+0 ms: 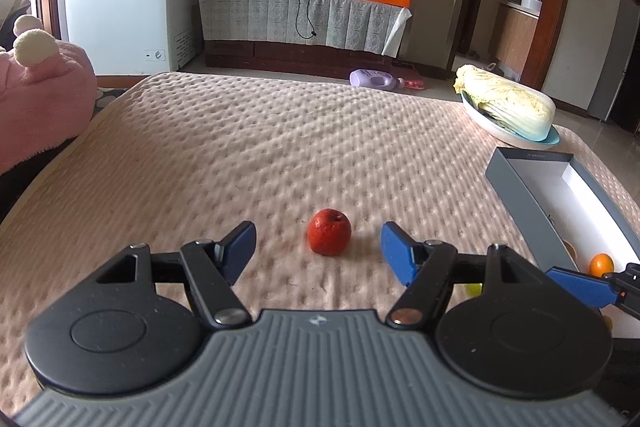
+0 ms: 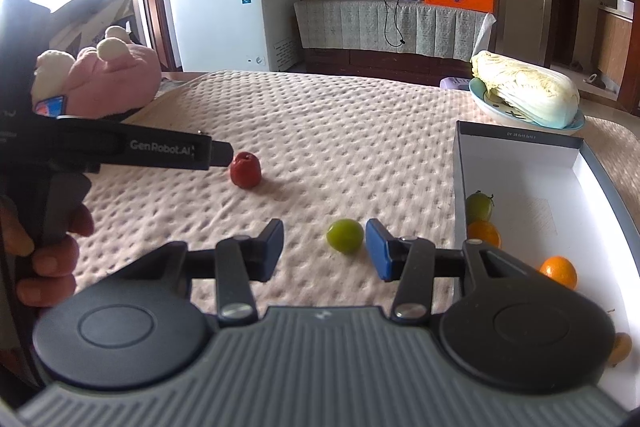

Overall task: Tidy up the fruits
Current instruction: 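Approach the green lime with the right tool and the apple with the left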

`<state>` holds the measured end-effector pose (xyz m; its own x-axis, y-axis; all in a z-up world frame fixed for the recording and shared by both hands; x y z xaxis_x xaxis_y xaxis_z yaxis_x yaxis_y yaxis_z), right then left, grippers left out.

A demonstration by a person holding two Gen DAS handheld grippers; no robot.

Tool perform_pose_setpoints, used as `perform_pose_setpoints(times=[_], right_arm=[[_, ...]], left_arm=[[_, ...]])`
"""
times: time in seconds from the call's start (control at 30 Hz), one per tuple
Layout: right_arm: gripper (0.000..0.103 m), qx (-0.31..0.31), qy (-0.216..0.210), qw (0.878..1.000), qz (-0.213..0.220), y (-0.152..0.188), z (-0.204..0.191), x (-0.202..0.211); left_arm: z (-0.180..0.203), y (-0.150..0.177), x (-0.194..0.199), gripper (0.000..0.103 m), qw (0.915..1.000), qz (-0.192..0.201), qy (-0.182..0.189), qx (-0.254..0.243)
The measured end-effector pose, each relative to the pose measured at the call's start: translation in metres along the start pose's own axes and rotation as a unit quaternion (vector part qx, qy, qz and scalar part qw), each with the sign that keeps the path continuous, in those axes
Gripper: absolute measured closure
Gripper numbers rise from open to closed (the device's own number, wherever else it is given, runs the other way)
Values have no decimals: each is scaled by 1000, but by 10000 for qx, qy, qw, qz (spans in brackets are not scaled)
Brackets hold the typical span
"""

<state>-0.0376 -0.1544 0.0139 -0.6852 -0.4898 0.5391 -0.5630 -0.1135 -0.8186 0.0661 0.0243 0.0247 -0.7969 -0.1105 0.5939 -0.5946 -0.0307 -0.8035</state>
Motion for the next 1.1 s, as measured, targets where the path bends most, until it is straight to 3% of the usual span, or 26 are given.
perform_pose_setpoints(times=[1.1], right_arm=[[55,134,432,9986,-289,7,10,-35]], left_arm=[[11,12,-43,29,9992,-302,79,-248]])
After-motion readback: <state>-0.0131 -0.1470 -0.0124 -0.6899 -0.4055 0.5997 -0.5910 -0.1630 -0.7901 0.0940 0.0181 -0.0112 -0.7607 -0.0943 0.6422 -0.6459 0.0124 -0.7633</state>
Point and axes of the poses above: each gripper's, at about its wrist camera, not at the fingertips, and x roughly against the way its jaws point, z to its right, y to its underside, the point moved 6 cm from there along -x, roughly the way its jaws point, and after that the axes turned 13 degrees about -y, right-handed, at the moved point
